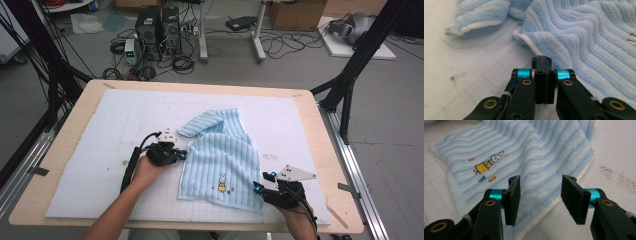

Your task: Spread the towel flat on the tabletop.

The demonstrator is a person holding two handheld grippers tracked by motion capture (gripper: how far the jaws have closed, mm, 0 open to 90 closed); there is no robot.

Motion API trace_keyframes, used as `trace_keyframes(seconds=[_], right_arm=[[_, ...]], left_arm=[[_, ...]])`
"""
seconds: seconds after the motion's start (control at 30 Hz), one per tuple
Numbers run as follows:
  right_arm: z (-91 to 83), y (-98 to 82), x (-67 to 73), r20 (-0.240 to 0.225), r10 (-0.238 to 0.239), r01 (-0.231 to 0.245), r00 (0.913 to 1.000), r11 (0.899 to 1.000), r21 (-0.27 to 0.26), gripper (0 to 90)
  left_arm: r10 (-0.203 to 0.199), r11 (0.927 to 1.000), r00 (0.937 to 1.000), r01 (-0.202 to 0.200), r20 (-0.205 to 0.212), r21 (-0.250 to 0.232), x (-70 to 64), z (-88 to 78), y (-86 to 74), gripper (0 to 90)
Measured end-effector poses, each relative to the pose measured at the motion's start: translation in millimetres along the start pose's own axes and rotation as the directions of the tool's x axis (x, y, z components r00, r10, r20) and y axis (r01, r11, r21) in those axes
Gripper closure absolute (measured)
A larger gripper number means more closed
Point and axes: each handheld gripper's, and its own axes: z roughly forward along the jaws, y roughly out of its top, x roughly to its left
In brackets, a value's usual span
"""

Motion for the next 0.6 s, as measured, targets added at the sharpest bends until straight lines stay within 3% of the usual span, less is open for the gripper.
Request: trace_keyframes(seconds=[0.07,0.1,0.13,0.17,0.2,0.3,0.4,0.43,0.47,0.5,0.57,0.6], right_arm=[[1.3,0.5,-0.2,0.000,-0.001,0.001,1.0000,1.000,0.000,49.7],[1.9,0.9,0.2,0.004,0.000,0.000,1.0000,1.000,0.002,49.7],[3.8,2.0,1.7,0.003,-0.004,0.004,1.0000,1.000,0.003,49.6],[3.8,2.0,1.7,0.003,-0.004,0.004,1.0000,1.000,0.003,49.6],[4.1,2.6,2.5,0.001,-0.007,0.007,1.0000,1.000,0.005,49.7],[6.4,4.3,2.9,-0.003,-0.011,0.011,0.9999,1.000,0.002,49.4],[8.2,4.4,2.9,-0.006,-0.011,0.011,0.9999,1.000,0.003,49.3],[9.6,4.3,2.8,-0.008,-0.010,0.010,0.9999,1.000,0.008,48.9],[9.6,4.3,2.8,-0.008,-0.010,0.010,0.9999,1.000,0.008,48.9],[11.0,4.4,2.2,-0.004,-0.009,0.009,1.0000,1.000,0.003,47.4],[12.0,4.7,1.2,-0.004,-0.001,0.001,1.0000,1.000,0.001,45.4],[12.9,5.3,0.5,-0.004,0.006,-0.006,1.0000,1.000,0.000,44.5]], left_arm=[[-0.029,0.9984,0.9994,0.028,-0.020,-0.049,1.8,-5.1,-0.2,89.5],[-0.054,0.9953,0.9979,0.051,-0.035,-0.082,3.7,-7.2,0.6,83.3],[-0.090,0.9903,0.9953,0.085,-0.037,-0.110,5.2,-7.6,1.4,61.5],[-0.119,0.9839,0.9923,0.114,-0.032,-0.138,6.2,-7.2,1.8,61.5],[-0.136,0.9789,0.9904,0.131,-0.024,-0.157,6.7,-6.3,2.5,54.5],[-0.143,0.9743,0.9897,0.140,-0.005,-0.176,3.6,0.1,4.9,45.0],[-0.133,0.9800,0.9911,0.131,-0.003,-0.149,-1.6,11.5,5.9,45.5],[-0.122,0.9863,0.9923,0.120,-0.017,-0.114,-4.6,18.0,5.8,49.1],[-0.122,0.9863,0.9923,0.120,-0.017,-0.114,-4.6,18.0,5.8,55.4],[-0.084,0.9924,0.9964,0.082,-0.014,-0.091,-7.3,18.3,6.9,69.1],[-0.038,0.9976,0.9993,0.038,-0.002,-0.058,-10.6,18.5,6.3,87.5],[-0.038,0.9976,0.9993,0.038,-0.002,-0.058,-10.6,18.5,6.3,87.8]])
